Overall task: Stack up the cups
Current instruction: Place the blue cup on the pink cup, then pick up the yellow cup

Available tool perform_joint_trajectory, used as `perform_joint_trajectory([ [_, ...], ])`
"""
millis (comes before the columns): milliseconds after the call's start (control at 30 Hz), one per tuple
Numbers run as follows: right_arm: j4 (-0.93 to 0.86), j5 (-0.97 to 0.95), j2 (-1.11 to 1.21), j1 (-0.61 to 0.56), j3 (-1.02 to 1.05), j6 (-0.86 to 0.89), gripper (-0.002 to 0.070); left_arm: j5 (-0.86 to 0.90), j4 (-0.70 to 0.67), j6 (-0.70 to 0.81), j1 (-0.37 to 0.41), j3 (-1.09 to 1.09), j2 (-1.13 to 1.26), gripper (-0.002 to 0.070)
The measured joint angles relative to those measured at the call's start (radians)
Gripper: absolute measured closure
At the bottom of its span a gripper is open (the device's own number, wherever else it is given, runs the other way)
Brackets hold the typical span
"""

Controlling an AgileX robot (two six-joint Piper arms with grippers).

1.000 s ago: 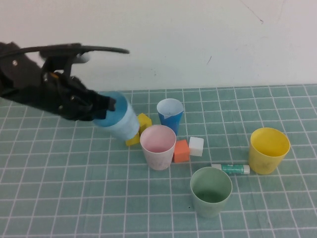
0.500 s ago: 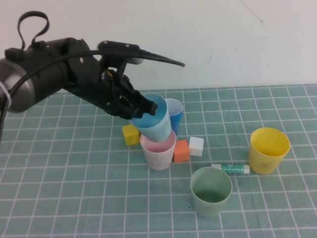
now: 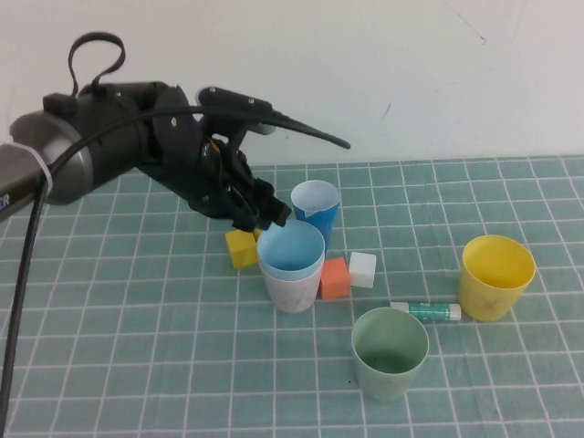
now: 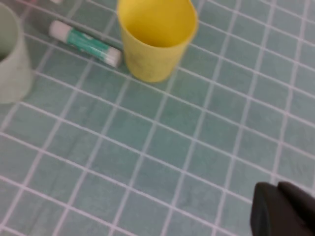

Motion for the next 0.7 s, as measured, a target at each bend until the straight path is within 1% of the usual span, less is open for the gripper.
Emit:
perform_joint_trajectory([
  [67,0.088,0.000,0.010,0.000,0.000,-0.101,0.0679,0.025,0.043,-0.014,0.000,-0.037,0.000,0.0360],
  [100,0.147,0.000,0.020,0.000,-0.005,-0.166,0.0679,0.038,0.068,-0.028,0.000,-0.059,-0.002,0.0377],
  [233,0.344,0.036,0.118,0.000,-0.055,-0.376,0.0679,0.072,0.168,-0.089,0.000,-0.126,-0.057,0.0514],
  [267,0.373,0.047,0.149,0.002,-0.073,-0.413,0.0679,0.072,0.195,-0.114,0.000,-0.134,-0.085,0.0567],
  [300,0.391,0.052,0.193,0.002,-0.098,-0.442,0.0679,0.072,0.222,-0.129,0.000,-0.137,-0.116,0.0605],
  [367,0.406,0.052,0.294,0.004,-0.151,-0.473,0.0679,0.077,0.268,-0.144,0.000,-0.141,-0.179,0.0642],
  [433,0.412,0.052,0.413,0.015,-0.224,-0.497,0.0679,0.087,0.305,-0.161,0.000,-0.142,-0.256,0.0661],
  [567,0.396,0.056,0.609,0.052,-0.382,-0.512,0.0667,0.110,0.344,-0.193,0.000,-0.126,-0.406,0.0672],
  [667,0.345,0.071,0.747,0.080,-0.495,-0.498,0.0598,0.116,0.337,-0.211,0.000,-0.054,-0.517,0.0673],
  [700,0.321,0.085,0.791,0.090,-0.535,-0.482,0.0554,0.116,0.333,-0.211,0.000,-0.026,-0.548,0.0673],
])
